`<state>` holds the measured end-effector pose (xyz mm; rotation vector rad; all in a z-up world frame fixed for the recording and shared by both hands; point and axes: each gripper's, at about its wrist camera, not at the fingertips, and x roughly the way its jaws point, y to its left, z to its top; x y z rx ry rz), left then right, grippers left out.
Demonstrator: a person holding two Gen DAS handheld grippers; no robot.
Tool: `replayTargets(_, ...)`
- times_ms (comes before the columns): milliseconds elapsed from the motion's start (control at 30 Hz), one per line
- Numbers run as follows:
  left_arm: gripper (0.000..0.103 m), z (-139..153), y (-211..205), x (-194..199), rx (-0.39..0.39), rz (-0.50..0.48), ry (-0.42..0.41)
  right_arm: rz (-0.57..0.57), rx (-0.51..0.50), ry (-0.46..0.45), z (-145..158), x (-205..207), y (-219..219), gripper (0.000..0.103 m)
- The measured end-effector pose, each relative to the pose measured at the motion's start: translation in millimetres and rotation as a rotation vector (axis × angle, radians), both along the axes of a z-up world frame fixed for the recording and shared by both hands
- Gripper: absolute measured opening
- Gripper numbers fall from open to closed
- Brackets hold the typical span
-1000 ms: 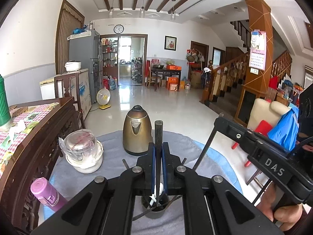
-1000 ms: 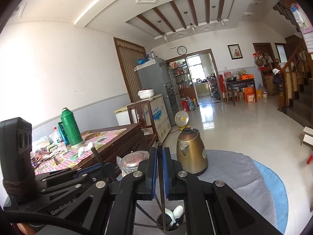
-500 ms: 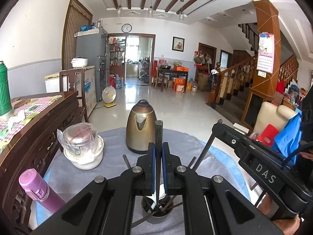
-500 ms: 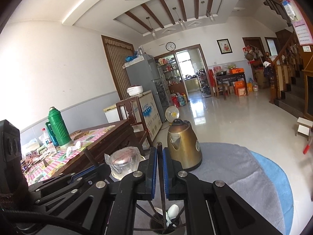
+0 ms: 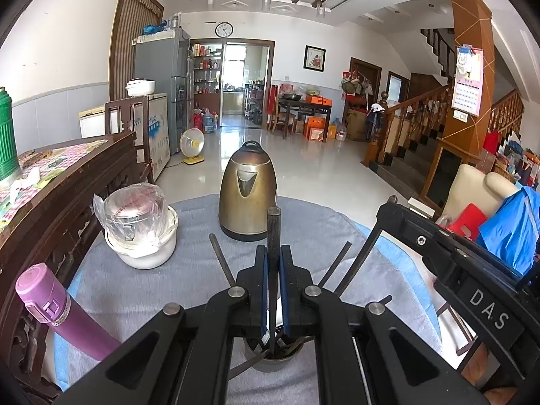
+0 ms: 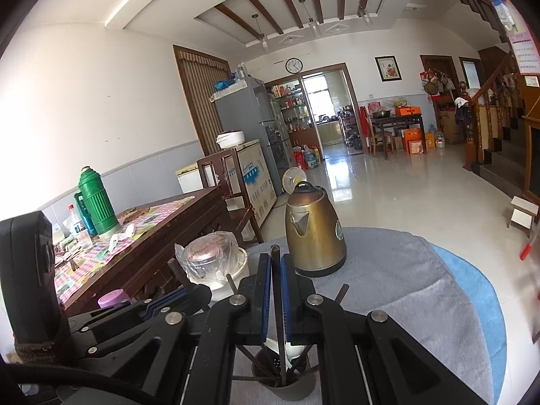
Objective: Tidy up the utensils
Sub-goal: 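Lower both chopsticks into the dark grey cup, then open both tools and pull them back from the cup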
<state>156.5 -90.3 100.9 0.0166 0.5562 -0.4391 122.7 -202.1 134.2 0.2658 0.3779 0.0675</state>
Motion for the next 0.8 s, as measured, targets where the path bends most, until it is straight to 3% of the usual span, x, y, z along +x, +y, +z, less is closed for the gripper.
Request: replayTargets(800, 0.009, -22.2, -3.8, -9.3, 0.083, 0.036, 0.05, 0.012, 0.049, 0.082, -23.5, 4.6, -0.8, 0.008)
